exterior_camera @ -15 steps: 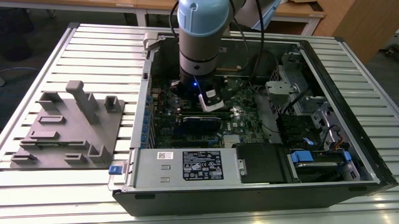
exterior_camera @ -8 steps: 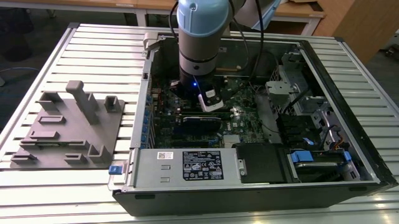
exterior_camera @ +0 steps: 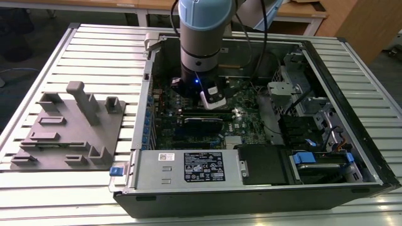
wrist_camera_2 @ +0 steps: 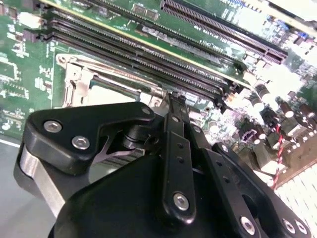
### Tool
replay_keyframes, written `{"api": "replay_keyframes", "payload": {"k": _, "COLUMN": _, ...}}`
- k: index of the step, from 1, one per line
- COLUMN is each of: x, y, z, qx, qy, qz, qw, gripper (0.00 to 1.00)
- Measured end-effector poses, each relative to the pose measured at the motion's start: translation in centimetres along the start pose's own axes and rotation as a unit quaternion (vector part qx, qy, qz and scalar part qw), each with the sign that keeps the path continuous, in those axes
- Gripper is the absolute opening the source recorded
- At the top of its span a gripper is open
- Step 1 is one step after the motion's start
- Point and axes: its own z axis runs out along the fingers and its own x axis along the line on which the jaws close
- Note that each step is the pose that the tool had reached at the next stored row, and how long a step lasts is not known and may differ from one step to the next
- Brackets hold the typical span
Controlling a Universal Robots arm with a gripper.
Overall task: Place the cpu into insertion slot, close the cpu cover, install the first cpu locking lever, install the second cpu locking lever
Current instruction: 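Install the second cpu locking lever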
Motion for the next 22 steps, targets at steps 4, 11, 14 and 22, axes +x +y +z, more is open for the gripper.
{"api": "replay_keyframes", "payload": {"k": 4, "x": -0.02, "y": 0.15, "z": -0.8, "qx": 0.0, "qy": 0.0, "qz": 0.0, "qw": 1.0, "gripper": 0.11}}
{"api": "replay_keyframes", "payload": {"k": 11, "x": -0.04, "y": 0.37, "z": -2.03, "qx": 0.0, "qy": 0.0, "qz": 0.0, "qw": 1.0, "gripper": 0.11}}
{"api": "replay_keyframes", "payload": {"k": 14, "x": -0.04, "y": 0.38, "z": -2.08, "qx": -0.0001, "qy": -0.0001, "qz": 0.0, "qw": 1.0, "gripper": 0.11}}
{"api": "replay_keyframes", "payload": {"k": 22, "x": -1.18, "y": 0.57, "z": -2.06, "qx": 0.0011, "qy": -0.0006, "qz": 0.002, "qw": 1.0, "gripper": 0.11}}
